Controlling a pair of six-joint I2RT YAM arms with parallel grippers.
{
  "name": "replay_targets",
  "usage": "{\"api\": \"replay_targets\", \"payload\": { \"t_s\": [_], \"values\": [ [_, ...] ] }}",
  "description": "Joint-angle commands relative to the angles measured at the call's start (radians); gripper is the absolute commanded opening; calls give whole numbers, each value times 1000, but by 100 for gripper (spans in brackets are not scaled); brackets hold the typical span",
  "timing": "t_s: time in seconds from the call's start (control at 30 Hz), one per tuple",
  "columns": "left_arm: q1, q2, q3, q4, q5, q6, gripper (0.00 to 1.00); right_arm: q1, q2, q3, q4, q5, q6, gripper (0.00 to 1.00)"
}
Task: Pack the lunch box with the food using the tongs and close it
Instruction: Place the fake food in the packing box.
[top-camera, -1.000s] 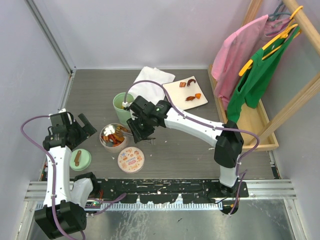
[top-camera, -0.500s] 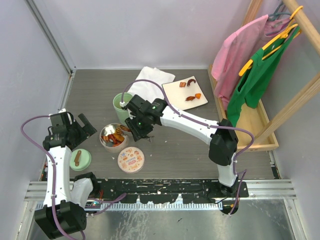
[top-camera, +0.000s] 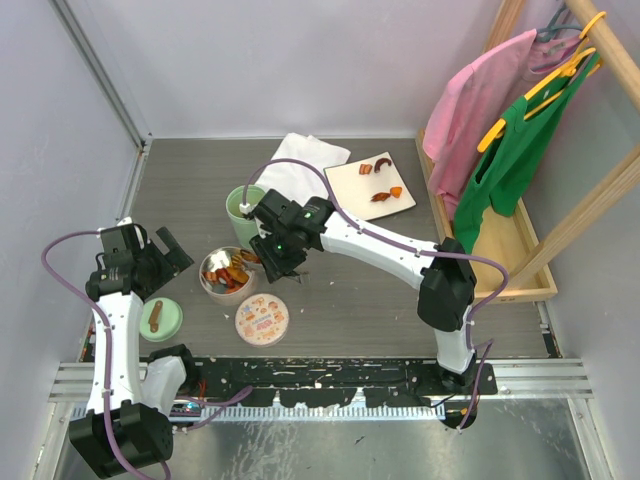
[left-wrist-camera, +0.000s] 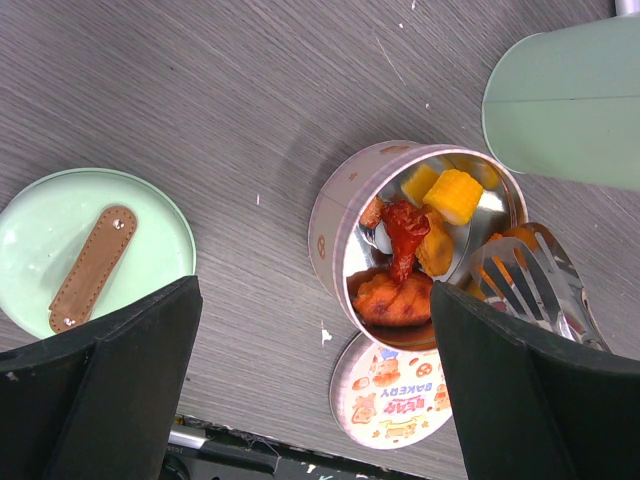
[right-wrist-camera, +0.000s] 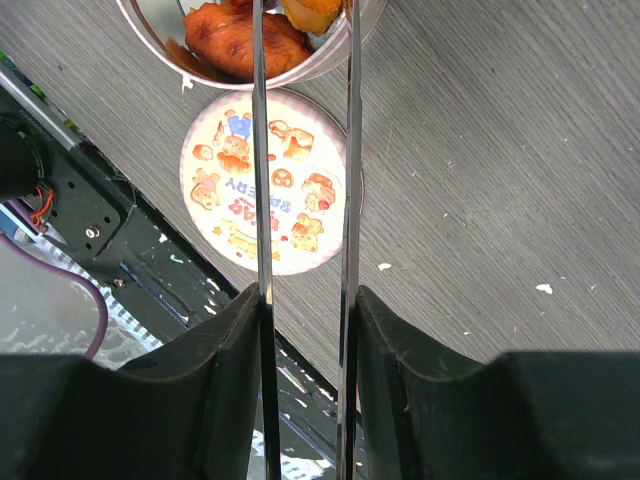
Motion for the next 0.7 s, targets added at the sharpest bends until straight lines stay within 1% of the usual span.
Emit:
{"api": "replay_targets", "payload": {
  "t_s": [0.0,0.17,0.33,0.5,0.67],
  "values": [
    [-3,-7,21,26,-3,8,98,6,-36,31,21,6,4,43],
    [-3,-5,21,26,-2,7,98,5,-51,32,17,13,7,45],
    [-3,-6,21,25,-2,7,98,6,-70,28,12,24,13,48],
    [-3,-6,21,25,-2,7,98,6,-95,20,13,34,20,48],
    [-3,-4,20,25,-2,6,98,5,-147,-9,39,78,36,48]
  ]
}}
